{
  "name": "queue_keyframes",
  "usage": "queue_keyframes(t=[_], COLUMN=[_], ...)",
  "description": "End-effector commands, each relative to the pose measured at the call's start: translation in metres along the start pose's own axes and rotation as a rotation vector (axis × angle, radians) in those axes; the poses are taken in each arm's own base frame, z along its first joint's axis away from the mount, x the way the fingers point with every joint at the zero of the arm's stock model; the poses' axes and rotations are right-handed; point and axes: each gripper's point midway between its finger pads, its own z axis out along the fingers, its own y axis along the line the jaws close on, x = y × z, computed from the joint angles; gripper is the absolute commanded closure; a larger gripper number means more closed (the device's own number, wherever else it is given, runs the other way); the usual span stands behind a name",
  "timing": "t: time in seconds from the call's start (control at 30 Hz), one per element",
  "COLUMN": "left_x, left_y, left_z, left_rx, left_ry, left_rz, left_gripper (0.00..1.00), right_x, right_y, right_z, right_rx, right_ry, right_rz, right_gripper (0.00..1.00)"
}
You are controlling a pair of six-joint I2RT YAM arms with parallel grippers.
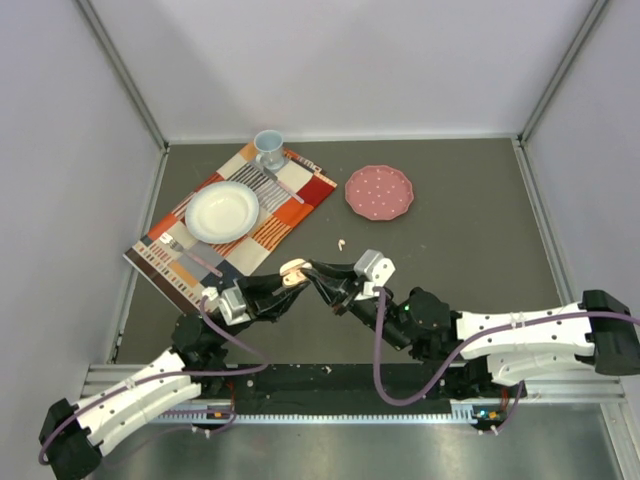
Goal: Insert the wireless bluetooth earbuds into the charging case
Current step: Insert the right earbud into the right side groove of the charging case.
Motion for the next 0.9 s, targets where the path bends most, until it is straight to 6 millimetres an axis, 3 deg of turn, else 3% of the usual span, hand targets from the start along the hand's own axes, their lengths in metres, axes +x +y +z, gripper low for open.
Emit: queue_keyframes(t=[0.0,0.23,0.63,0.87], left_x=[-0.014,-0.013,-0.018,-0.019], left_y=[0.001,0.0,0.002,0.002], left_z=[0.002,0.002,-0.003,-0.001], left_rx=[0.004,0.01,-0.017,-0.017], left_ry=[-0.043,-0.027,-0.058,-0.054], left_rz=[0.069,0.056,0.036,0.028], left_gripper=[1.0,1.0,1.0,1.0], right_x=[-0.025,-0.023,-0.013,-0.017], right_y=[0.018,0.017,0.007,0.007], right_z=[0.011,0.014,0.011,0.013], right_rx=[-0.056,-0.072,-0.088,-0.105], right_ry=[-0.044,-0.028,0.002,-0.002], right_rz=[0.043,-0.038,-0.006,0.002], right_gripper=[0.99,0.98,0.99,0.99])
